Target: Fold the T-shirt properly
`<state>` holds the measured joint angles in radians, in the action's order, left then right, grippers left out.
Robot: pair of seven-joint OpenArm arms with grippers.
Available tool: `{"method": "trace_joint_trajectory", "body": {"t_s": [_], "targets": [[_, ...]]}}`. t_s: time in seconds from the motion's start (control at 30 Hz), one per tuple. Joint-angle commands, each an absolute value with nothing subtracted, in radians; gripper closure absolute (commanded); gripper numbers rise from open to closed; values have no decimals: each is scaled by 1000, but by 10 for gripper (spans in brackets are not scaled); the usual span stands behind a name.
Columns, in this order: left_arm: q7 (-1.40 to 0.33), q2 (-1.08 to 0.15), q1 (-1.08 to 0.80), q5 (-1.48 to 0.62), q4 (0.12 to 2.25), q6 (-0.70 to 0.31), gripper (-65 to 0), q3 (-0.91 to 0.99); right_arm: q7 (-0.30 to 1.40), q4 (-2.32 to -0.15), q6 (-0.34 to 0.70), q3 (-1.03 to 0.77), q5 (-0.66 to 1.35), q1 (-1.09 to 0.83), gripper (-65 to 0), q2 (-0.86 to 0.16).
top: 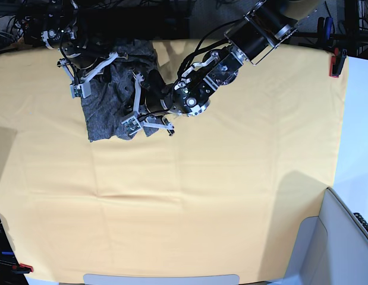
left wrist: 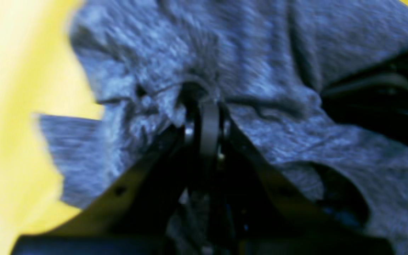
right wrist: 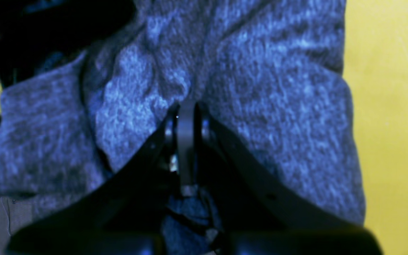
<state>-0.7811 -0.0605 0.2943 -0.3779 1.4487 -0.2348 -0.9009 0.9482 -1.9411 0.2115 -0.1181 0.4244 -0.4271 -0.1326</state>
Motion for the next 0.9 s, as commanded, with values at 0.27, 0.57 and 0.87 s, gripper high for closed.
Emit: {"method": "trace_joint_trajectory", "body": {"t_s": [0.27,0.57,0.87], "targets": [[-840,-122,325,-383,1601,-165,-3,-894,1046,-1919,217,-102,421,-450,0,-131],[-895,-150,314,-200,1621,-70,-3,-894,1046,-1919,217,-102,421,-450,0,-145],[-970,-147,260,-248,1862,-101,-3,-816,1046,-1919,217,-102,421,-449,0,-150]]}}
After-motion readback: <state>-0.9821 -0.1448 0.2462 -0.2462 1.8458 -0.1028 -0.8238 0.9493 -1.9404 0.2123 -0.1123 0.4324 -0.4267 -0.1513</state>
